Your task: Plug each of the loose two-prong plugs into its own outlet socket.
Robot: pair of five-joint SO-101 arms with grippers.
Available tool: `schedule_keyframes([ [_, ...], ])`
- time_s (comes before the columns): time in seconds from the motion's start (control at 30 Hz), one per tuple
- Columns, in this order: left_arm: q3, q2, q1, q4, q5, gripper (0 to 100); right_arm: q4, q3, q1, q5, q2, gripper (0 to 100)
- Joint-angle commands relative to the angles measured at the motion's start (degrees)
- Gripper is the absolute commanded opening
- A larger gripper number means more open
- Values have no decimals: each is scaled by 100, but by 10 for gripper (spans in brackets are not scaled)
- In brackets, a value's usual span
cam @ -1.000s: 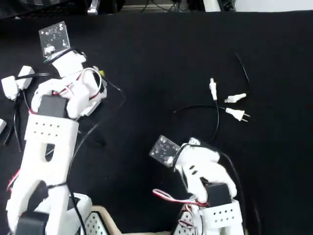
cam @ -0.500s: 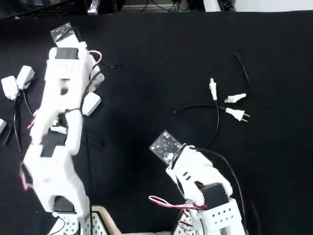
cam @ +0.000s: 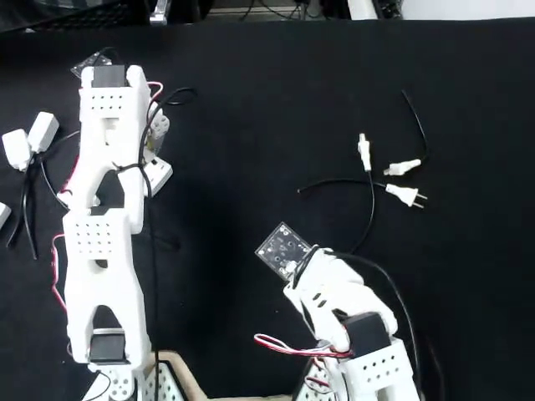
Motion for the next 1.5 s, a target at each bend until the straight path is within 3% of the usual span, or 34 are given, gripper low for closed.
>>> schedule_keyframes([
  [0.0, -286, -105, -92, 70, 62, 27, 9, -31, -62, -9, -532, 12],
  [0.27, -365, 396, -57, -343, 0, 27, 44, -31, -255, 0, -532, 12],
  [0.73, -1121, 325, -92, 88, -193, 27, 26, -31, -273, 0, -532, 12],
  [1.2, -760, 114, 365, 97, -220, 27, 26, -31, -273, 0, -532, 12],
  [1.47, -400, 123, 75, 88, -220, 27, 35, -31, -273, 0, -532, 12],
])
